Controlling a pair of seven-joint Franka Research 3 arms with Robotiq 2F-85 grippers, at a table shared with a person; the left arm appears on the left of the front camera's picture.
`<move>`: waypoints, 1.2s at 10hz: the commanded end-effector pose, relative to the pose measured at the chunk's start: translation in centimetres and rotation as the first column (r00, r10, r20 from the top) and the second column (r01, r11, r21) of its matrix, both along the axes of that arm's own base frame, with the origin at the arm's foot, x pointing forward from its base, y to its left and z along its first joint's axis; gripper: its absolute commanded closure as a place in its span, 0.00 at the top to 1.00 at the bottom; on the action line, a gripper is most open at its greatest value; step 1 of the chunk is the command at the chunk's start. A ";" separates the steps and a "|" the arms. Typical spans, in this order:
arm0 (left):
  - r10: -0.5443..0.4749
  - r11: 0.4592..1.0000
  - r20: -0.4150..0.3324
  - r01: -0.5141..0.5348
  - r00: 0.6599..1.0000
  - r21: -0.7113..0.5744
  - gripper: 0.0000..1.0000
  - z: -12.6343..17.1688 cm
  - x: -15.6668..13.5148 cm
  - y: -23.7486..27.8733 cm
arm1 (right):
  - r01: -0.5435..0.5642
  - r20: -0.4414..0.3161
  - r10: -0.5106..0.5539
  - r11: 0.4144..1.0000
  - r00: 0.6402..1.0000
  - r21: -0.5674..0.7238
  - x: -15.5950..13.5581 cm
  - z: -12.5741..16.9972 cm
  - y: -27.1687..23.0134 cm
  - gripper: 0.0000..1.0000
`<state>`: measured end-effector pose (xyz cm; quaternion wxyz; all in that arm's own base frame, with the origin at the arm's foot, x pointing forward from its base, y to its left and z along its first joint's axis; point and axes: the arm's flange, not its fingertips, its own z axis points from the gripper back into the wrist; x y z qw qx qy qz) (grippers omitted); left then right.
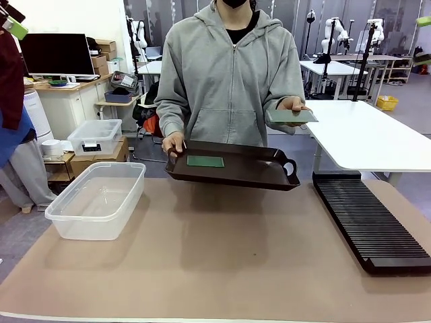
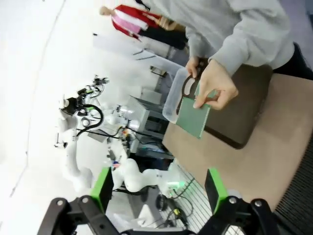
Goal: Sort PCBs into racks and boxes based on the side picked up.
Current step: Pick up the Blank PCB handed by the Human.
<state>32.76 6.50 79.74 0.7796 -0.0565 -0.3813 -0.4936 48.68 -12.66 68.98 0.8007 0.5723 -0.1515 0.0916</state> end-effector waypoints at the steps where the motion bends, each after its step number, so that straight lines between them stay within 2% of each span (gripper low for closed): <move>1: 0.002 1.000 -0.001 -0.002 1.000 0.003 1.00 -0.1 0.0 0.0 | -0.007 -0.067 0.012 0.997 0.998 0.082 -0.4 -2.3 2.1 1.00; 4: 0.002 1.000 -0.001 -0.002 1.000 0.003 1.00 -0.1 0.0 0.0 | 0.058 -0.246 -0.011 0.981 0.969 0.183 0.7 -7.3 4.5 1.00; 5: 0.002 1.000 -0.001 -0.002 1.000 0.003 1.00 -0.1 0.0 0.0 | 0.088 -0.278 -0.032 0.978 0.960 0.190 0.8 -8.4 5.5 1.00; 7: 0.002 1.000 -0.001 -0.002 1.000 0.003 1.00 -0.1 0.0 0.0 | 0.037 -0.312 0.036 0.974 0.949 0.225 1.2 -10.7 7.2 1.00; 9: 0.002 1.000 -0.001 -0.002 1.000 0.003 1.00 -0.1 0.0 0.0 | 0.030 -0.333 0.053 0.971 0.941 0.238 1.9 -12.1 8.5 1.00; 10: 0.002 1.000 -0.001 -0.002 1.000 0.003 1.00 -0.1 0.0 0.0 | 0.003 -0.304 0.078 0.966 0.950 0.258 2.3 -12.3 8.6 1.00; 12: 0.002 1.000 -0.001 -0.002 1.000 0.003 1.00 -0.1 0.0 0.0 | 0.000 -0.318 0.070 0.977 0.945 0.214 1.6 -12.2 7.7 1.00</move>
